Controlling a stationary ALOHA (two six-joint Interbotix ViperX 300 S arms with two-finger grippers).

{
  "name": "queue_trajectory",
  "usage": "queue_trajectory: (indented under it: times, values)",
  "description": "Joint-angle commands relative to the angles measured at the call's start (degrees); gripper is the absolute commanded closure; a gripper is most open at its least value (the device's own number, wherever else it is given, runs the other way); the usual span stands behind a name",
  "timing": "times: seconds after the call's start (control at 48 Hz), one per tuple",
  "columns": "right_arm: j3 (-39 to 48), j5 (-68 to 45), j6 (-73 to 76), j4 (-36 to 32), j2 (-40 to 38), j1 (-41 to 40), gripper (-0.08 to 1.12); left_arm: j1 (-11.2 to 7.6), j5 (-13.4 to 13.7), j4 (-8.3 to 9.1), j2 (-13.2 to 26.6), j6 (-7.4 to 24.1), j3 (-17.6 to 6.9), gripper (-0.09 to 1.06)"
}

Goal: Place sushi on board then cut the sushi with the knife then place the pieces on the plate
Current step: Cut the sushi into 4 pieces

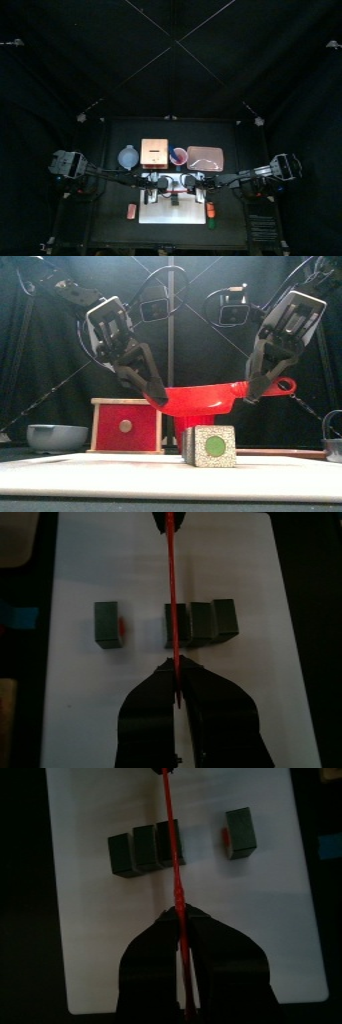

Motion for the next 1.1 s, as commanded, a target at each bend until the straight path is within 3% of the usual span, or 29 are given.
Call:
queue_trajectory:
  times: [0.021, 0.438, 1.104]
  values:
    - [-0.35, -1.05, 0.09, 1.32, -1.49, 0.88, 0.65, -0.79, -0.09, -1.93, 0.0, 0.0, -1.32, 0.6]
    - [1.05, -2.46, 0.09, 3.96, 0.44, 1.32, 0.65, -1.05, 0.0, -3.96, 0.97, 0.0, -1.76, 0.6]
    - [0.97, -3.16, 0.09, 4.75, 3.6, 2.2, 0.65, -1.41, 0.0, -5.1, 2.11, -0.09, -1.58, 0.6]
